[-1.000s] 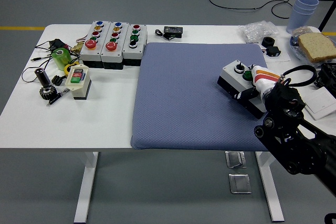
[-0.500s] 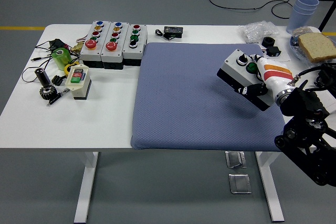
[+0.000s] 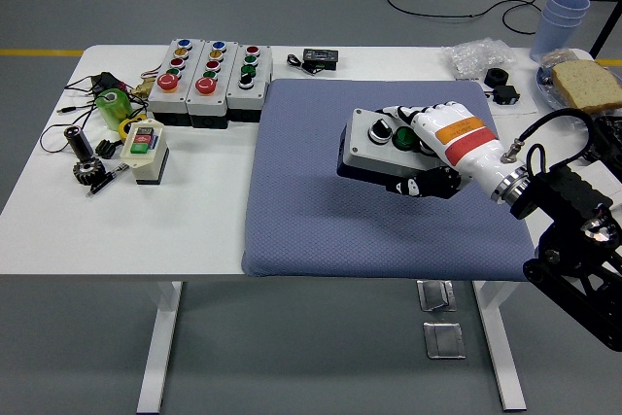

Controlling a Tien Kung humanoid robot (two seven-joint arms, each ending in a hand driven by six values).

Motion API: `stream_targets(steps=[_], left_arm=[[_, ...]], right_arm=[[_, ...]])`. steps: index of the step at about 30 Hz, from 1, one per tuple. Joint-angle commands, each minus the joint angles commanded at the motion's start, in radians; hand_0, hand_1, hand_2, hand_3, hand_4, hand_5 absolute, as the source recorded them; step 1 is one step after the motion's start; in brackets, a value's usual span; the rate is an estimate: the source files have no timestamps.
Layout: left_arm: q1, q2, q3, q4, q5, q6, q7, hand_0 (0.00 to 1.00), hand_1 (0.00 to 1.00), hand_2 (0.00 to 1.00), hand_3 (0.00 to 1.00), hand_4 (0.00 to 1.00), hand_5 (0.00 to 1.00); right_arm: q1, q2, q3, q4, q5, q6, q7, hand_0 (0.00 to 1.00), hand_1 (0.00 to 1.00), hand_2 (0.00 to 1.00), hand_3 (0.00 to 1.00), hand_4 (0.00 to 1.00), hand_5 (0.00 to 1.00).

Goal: Pick up the button,place it on the desk,press the button,press the button

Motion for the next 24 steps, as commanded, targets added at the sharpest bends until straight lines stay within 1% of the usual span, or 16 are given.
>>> stream_targets(steps=[3, 4, 6, 8, 9, 11, 14, 15, 20, 21, 24], left_arm=[[-0.002, 0.001, 0.001, 0.000, -0.003, 0.001, 0.000, 0.653, 0.640, 0.659, 0.558, 0.330, 0.848], [-0.003, 0.001, 0.001, 0.000, -0.003, 0.001, 0.000, 0.653, 0.640, 0.659, 0.558, 0.330, 0.848], [-0.004, 0.001, 0.001, 0.000, -0.005, 0.001, 0.000, 0.653, 0.640, 0.659, 0.558, 0.330, 0.848], [-0.006, 0.002, 0.002, 0.000, -0.006, 0.001, 0.000, 0.653, 0.640, 0.659, 0.558, 0.330, 0.848], [-0.006, 0.002, 0.001, 0.000, -0.006, 0.001, 0.000, 0.654, 0.640, 0.660, 0.558, 0.329, 0.849], [-0.007, 0.002, 0.001, 0.000, -0.006, 0.000, 0.000, 0.654, 0.640, 0.660, 0.558, 0.329, 0.849], [-0.008, 0.002, 0.001, 0.000, -0.007, 0.000, 0.000, 0.654, 0.640, 0.660, 0.558, 0.329, 0.849], [-0.008, 0.002, 0.001, 0.000, -0.008, 0.000, 0.000, 0.654, 0.640, 0.660, 0.560, 0.330, 0.852], [-0.009, 0.002, 0.002, 0.000, -0.009, 0.000, 0.000, 0.654, 0.640, 0.660, 0.560, 0.330, 0.852], [-0.009, 0.002, 0.003, 0.000, -0.009, 0.000, 0.000, 0.655, 0.640, 0.660, 0.560, 0.327, 0.849], [-0.010, 0.002, 0.003, 0.000, -0.010, 0.000, -0.001, 0.655, 0.640, 0.660, 0.560, 0.327, 0.849]], right_arm=[[0.017, 0.000, -0.028, 0.001, -0.009, 0.042, -0.003, 0.112, 0.045, 0.304, 0.473, 0.677, 0.139], [0.026, 0.003, -0.040, -0.002, -0.017, 0.060, -0.014, 0.112, 0.045, 0.304, 0.473, 0.677, 0.139], [0.033, 0.007, -0.051, -0.004, -0.026, 0.078, -0.026, 0.112, 0.045, 0.304, 0.473, 0.677, 0.139], [0.041, 0.016, -0.060, -0.008, -0.040, 0.107, -0.050, 0.112, 0.045, 0.304, 0.473, 0.677, 0.139], [0.043, 0.021, -0.063, -0.010, -0.045, 0.120, -0.062, 0.151, 0.078, 0.360, 0.494, 0.691, 0.128], [0.045, 0.030, -0.067, -0.017, -0.049, 0.145, -0.085, 0.151, 0.078, 0.360, 0.494, 0.691, 0.128], [0.044, 0.040, -0.070, -0.026, -0.051, 0.163, -0.102, 0.151, 0.078, 0.360, 0.494, 0.691, 0.128], [0.043, 0.046, -0.072, -0.032, -0.051, 0.170, -0.105, 0.220, 0.145, 0.398, 0.518, 0.709, 0.130], [0.041, 0.060, -0.077, -0.057, -0.048, 0.177, -0.109, 0.220, 0.145, 0.398, 0.518, 0.709, 0.130], [0.040, 0.061, -0.078, -0.061, -0.049, 0.177, -0.109, 0.416, 0.266, 0.460, 0.537, 0.713, 0.127], [0.039, 0.063, -0.078, -0.071, -0.051, 0.173, -0.110, 0.416, 0.266, 0.460, 0.537, 0.713, 0.127]])
